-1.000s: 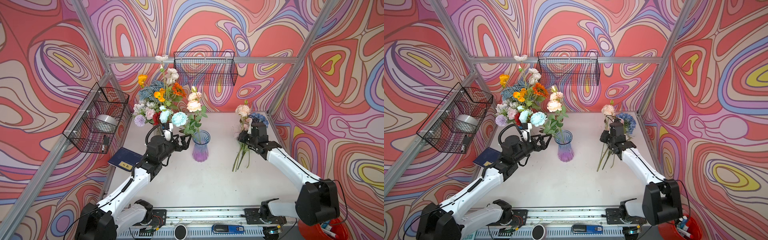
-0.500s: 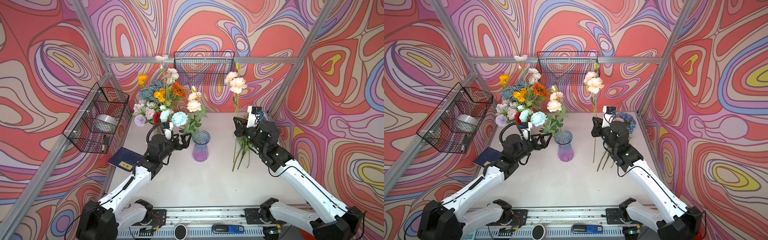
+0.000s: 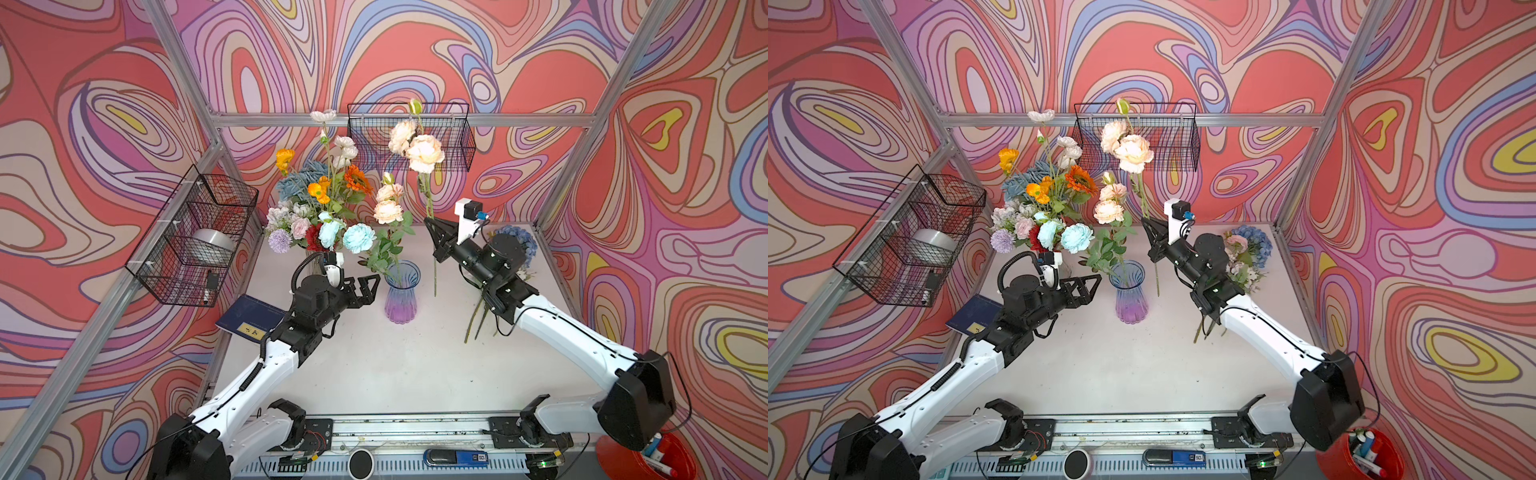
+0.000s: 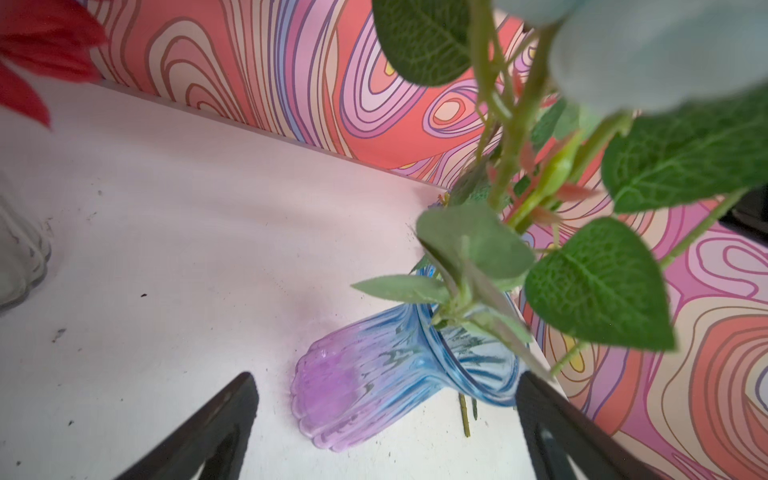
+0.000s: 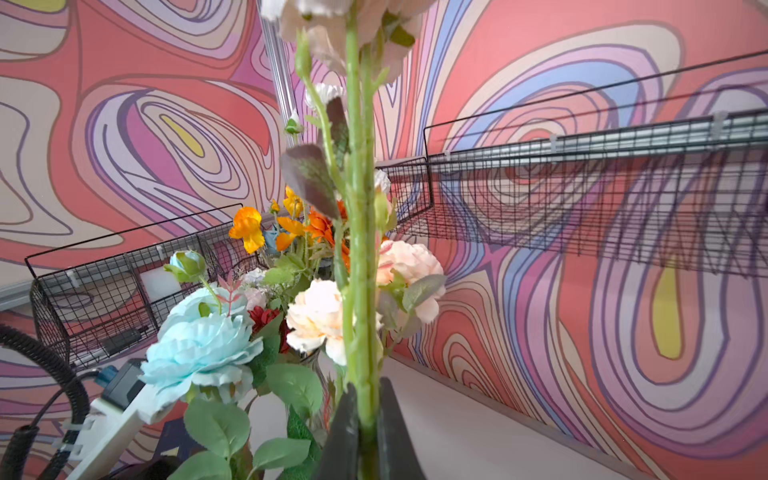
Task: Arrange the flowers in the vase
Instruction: 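Carry the peach rose over the blue-purple vase and lower its stem in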
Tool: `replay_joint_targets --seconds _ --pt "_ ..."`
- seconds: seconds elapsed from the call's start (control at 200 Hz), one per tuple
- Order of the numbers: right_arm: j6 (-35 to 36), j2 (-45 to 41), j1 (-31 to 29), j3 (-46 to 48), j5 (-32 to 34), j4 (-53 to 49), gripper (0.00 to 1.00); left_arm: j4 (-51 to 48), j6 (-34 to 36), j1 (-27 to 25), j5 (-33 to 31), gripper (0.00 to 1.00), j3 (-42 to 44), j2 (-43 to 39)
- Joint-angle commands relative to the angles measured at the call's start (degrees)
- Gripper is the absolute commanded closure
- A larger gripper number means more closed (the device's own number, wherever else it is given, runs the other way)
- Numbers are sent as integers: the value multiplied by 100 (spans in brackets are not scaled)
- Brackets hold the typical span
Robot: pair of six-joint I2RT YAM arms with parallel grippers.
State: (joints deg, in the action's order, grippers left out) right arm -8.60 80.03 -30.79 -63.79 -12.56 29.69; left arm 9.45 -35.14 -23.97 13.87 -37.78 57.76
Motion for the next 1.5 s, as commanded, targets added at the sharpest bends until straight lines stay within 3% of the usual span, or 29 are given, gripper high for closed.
replay_joint_targets --seconds 0.0,0.155,0.416,0.611,0.861,1.217,1.417,1.492 --pt "-16 157 -81 -333 -469 1092 100 -453 17 -14 -40 0 110 -283" --pt "-28 460 -168 -243 -792 1912 100 -566 -13 -16 -95 0 148 -397" --pt "-314 1199 -261 452 -1181 4449 100 -313 -144 -16 74 0 -1 -99" --pt "-671 1701 -373 806 -1183 5213 100 -306 -55 -18 265 0 -128 -66" --pt "-783 1897 -564 1366 -1093 5162 100 -128 120 -25 634 0 -190 -124" --pt "-394 1981 -684 2026 -854 4700 100 -142 309 -33 820 0 -521 -176" --pt "-82 1887 -692 2021 -889 3970 100 -136 354 -47 822 0 -605 -169" --pt "64 1771 -701 1956 -872 3493 95 -143 406 -47 806 0 -647 -151"
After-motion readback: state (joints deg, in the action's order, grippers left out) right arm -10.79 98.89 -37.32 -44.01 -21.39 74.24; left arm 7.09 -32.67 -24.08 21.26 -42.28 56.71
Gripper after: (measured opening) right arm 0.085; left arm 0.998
